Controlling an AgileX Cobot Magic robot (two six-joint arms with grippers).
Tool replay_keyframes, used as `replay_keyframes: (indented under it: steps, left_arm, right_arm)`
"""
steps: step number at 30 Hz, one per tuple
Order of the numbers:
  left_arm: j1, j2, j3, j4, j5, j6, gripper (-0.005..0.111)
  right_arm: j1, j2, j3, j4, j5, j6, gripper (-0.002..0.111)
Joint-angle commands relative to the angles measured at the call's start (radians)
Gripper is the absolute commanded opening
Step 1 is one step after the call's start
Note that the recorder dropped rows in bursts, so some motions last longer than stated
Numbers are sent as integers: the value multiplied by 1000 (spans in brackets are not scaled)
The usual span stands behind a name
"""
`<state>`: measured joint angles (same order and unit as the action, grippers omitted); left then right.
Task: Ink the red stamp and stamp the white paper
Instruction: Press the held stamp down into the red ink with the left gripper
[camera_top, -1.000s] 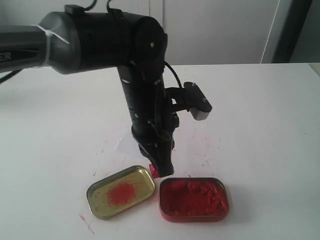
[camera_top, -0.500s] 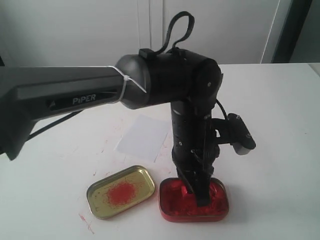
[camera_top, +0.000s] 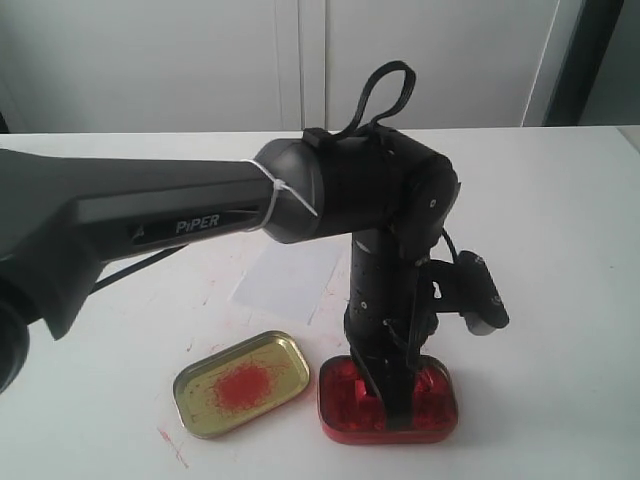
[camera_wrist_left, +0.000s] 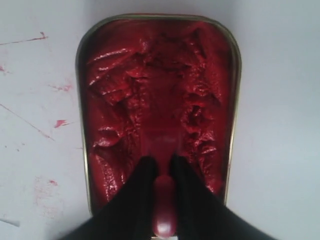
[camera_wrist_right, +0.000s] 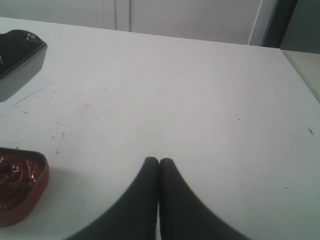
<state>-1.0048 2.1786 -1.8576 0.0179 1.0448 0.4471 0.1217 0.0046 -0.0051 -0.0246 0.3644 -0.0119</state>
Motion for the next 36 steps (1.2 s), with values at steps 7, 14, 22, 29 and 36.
replay_keyframes:
  steps: [7, 14, 22, 29, 36]
  left_arm:
    - [-7, 15, -5, -6, -20, 2, 0]
    - [-7, 52, -5, -6, 5, 2, 0]
    - [-7, 114, -5, -11, 25, 2, 0]
    - [-7, 127, -5, -11, 25, 2, 0]
    - [-7, 127, -5, -11, 22, 2, 0]
  right_arm:
    - [-4, -5, 5, -2, -16, 2, 0]
    - [-4, -5, 5, -2, -16, 2, 0]
    - [-4, -5, 5, -2, -16, 2, 0]
    - [-4, -5, 5, -2, -16, 2, 0]
    - [-4, -5, 5, -2, -16, 18, 0]
